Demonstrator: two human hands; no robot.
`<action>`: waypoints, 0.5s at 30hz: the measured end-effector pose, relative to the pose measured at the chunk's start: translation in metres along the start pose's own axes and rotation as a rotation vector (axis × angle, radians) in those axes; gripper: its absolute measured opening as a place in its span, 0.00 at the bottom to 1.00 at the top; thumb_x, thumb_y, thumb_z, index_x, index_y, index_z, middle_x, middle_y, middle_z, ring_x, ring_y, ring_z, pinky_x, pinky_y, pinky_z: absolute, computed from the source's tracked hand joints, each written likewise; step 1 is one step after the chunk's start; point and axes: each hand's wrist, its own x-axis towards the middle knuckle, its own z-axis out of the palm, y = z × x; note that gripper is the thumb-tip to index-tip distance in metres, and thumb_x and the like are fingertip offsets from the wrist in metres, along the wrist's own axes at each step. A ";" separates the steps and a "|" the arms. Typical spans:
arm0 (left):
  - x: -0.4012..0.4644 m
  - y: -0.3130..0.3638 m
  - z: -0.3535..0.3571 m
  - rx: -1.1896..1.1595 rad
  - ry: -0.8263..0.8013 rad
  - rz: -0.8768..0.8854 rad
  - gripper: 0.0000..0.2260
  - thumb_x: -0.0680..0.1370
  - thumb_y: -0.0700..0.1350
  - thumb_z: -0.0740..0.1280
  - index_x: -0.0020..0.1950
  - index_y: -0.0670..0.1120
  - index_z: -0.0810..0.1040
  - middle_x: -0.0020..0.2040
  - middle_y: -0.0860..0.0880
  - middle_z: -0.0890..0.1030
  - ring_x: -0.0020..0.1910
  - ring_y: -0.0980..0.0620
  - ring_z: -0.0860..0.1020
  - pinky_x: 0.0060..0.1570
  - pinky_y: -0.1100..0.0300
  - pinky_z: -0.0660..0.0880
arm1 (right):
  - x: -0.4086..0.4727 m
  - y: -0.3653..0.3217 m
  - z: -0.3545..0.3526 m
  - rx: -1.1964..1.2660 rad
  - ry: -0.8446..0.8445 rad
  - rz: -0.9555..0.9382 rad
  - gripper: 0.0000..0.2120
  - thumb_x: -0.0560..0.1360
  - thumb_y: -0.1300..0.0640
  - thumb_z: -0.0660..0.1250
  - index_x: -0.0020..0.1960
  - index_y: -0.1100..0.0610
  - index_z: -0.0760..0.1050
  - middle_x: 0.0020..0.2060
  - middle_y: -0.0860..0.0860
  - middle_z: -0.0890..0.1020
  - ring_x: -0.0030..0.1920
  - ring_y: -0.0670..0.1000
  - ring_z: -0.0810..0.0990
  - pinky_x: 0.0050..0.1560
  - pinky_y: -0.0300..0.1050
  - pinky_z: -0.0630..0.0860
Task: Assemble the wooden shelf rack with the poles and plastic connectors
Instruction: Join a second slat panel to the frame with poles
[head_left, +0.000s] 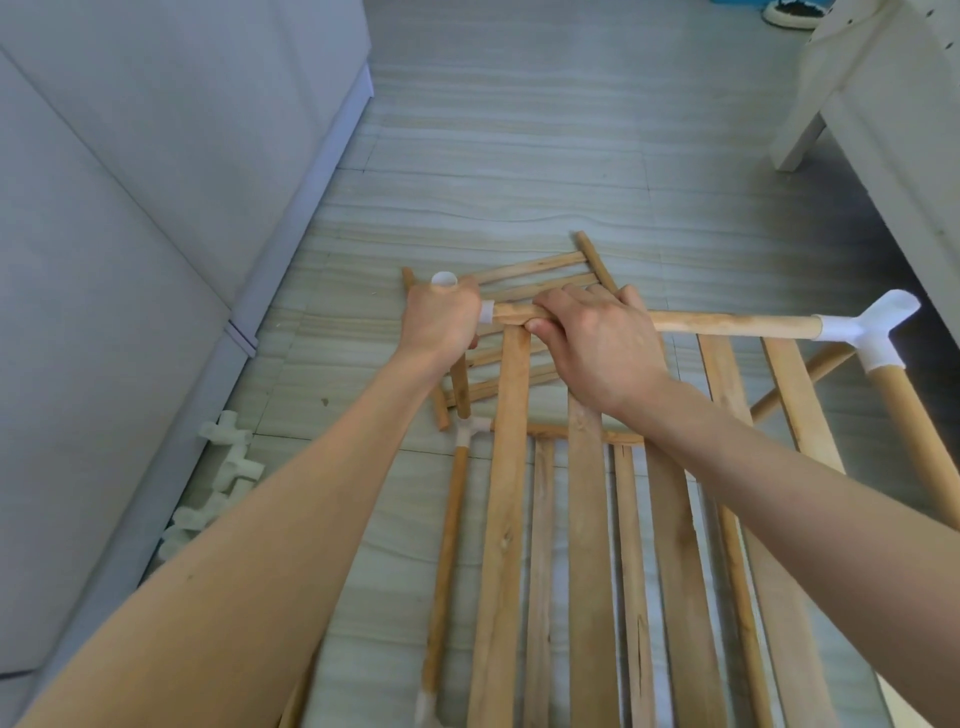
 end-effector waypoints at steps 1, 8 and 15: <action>0.000 0.000 0.001 -0.002 0.009 0.027 0.10 0.77 0.45 0.58 0.36 0.46 0.67 0.34 0.44 0.76 0.34 0.46 0.77 0.29 0.65 0.72 | 0.000 0.001 0.000 -0.001 -0.003 -0.006 0.15 0.80 0.49 0.55 0.58 0.55 0.75 0.51 0.51 0.81 0.52 0.55 0.76 0.50 0.47 0.60; 0.002 -0.001 -0.002 -0.032 0.010 0.060 0.11 0.77 0.41 0.57 0.34 0.47 0.64 0.35 0.44 0.72 0.35 0.47 0.73 0.15 0.71 0.63 | 0.006 0.001 -0.002 -0.005 -0.044 -0.037 0.15 0.80 0.49 0.55 0.58 0.56 0.74 0.52 0.53 0.80 0.54 0.56 0.75 0.51 0.48 0.59; 0.001 -0.007 0.003 0.002 0.013 0.106 0.12 0.77 0.42 0.58 0.33 0.46 0.66 0.34 0.43 0.74 0.40 0.43 0.78 0.33 0.65 0.71 | -0.001 0.004 -0.003 -0.022 -0.055 -0.032 0.15 0.80 0.49 0.55 0.59 0.56 0.74 0.52 0.52 0.80 0.52 0.56 0.76 0.51 0.48 0.61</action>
